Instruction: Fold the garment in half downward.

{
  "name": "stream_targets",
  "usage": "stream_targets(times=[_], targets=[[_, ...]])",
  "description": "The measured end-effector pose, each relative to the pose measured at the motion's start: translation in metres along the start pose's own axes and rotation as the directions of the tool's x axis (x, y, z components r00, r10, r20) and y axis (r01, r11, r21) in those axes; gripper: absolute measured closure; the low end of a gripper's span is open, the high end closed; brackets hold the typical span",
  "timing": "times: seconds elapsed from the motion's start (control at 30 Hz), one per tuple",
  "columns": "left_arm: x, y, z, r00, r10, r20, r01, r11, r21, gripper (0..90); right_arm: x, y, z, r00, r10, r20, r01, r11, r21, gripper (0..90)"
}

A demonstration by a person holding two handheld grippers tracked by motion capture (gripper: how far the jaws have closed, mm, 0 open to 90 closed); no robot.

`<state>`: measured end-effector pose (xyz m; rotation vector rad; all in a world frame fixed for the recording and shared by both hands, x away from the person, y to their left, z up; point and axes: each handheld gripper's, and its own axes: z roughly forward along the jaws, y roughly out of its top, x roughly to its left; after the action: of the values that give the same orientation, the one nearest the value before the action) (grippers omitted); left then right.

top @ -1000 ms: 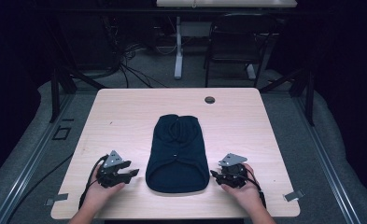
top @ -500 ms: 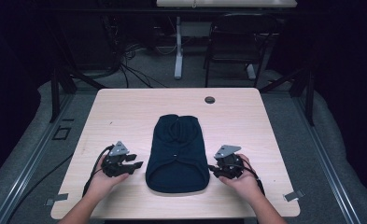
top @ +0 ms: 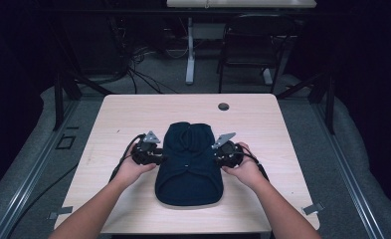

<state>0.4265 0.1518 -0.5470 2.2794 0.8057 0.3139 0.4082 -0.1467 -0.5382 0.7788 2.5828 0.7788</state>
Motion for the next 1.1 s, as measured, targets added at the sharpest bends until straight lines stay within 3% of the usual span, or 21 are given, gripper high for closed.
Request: stream_targets(times=[0.1, 0.37, 0.53, 0.73, 1.1], targets=[[-0.002, 0.008, 0.010, 0.9988, 0.033, -0.037, -0.033, 0.9994, -0.004, 64.8, -0.004, 0.008, 0.010, 0.9998, -0.020, -0.004, 0.020, 1.000, 0.015, 68.7], [-0.006, 0.005, 0.029, 0.9980, 0.061, -0.013, -0.060, 0.9951, 0.079, 67.8, 0.001, 0.011, 0.033, 0.9962, -0.076, -0.041, 0.079, 0.995, 0.067, 75.8], [-0.011, 0.000, 0.025, 0.9958, 0.091, 0.010, -0.092, 0.9920, 0.087, 68.5, 0.005, 0.008, 0.031, 0.9943, -0.072, -0.079, 0.077, 0.995, 0.060, 77.7], [-0.018, -0.008, 0.017, 0.9926, 0.116, 0.036, -0.119, 0.9875, 0.103, 68.4, 0.019, 0.004, 0.024, 0.9846, -0.131, -0.115, 0.140, 0.988, 0.067, 77.9], [-0.025, -0.016, 0.008, 0.9904, 0.116, 0.075, -0.124, 0.9851, 0.119, 68.0, 0.031, -0.002, 0.018, 0.9783, -0.149, -0.144, 0.157, 0.986, 0.048, 77.7]])
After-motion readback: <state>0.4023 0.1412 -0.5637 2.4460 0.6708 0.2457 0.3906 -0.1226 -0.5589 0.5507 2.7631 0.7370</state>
